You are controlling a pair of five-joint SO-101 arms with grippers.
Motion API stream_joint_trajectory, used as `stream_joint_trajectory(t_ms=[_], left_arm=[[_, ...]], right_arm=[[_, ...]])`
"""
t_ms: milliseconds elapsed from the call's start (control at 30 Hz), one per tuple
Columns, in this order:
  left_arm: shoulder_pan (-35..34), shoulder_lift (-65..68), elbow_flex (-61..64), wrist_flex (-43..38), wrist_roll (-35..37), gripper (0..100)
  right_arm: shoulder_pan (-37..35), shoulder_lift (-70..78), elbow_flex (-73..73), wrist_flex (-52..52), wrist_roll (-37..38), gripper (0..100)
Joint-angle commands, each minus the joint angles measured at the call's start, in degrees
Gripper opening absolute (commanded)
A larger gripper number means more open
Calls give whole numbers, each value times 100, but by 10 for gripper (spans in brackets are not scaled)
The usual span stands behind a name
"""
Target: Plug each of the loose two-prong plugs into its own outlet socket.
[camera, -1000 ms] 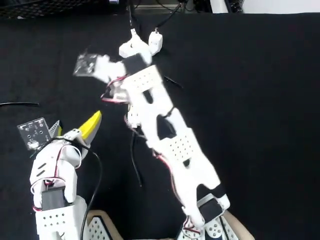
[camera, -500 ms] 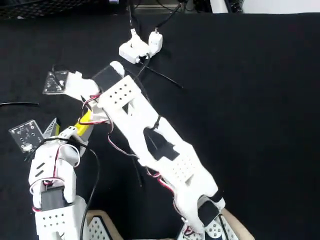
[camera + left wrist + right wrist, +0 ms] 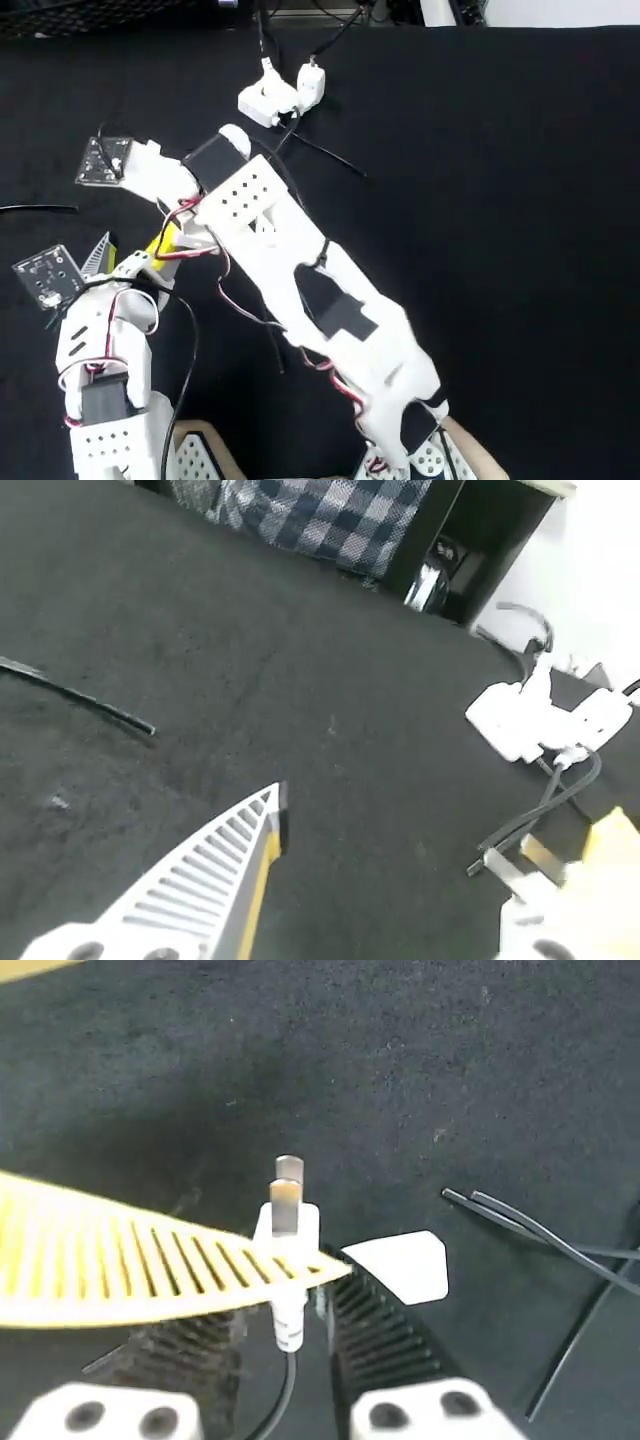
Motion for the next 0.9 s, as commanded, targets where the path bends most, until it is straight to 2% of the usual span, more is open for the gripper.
stream_joint_trajectory(t_ms=[0,300,733,867], left_arm=[[75,9,66,53,26,446],[75,9,66,53,26,446],[57,9,66,53,18,446],[57,9,66,53,9,446]], right_arm=[[-211,-1059,444,114,-44,12],[-211,-2202,1262,88,-44,12],[-211,-2281,1947,-501,-97,12],[-176,-2255,1947,-536,-492,12]])
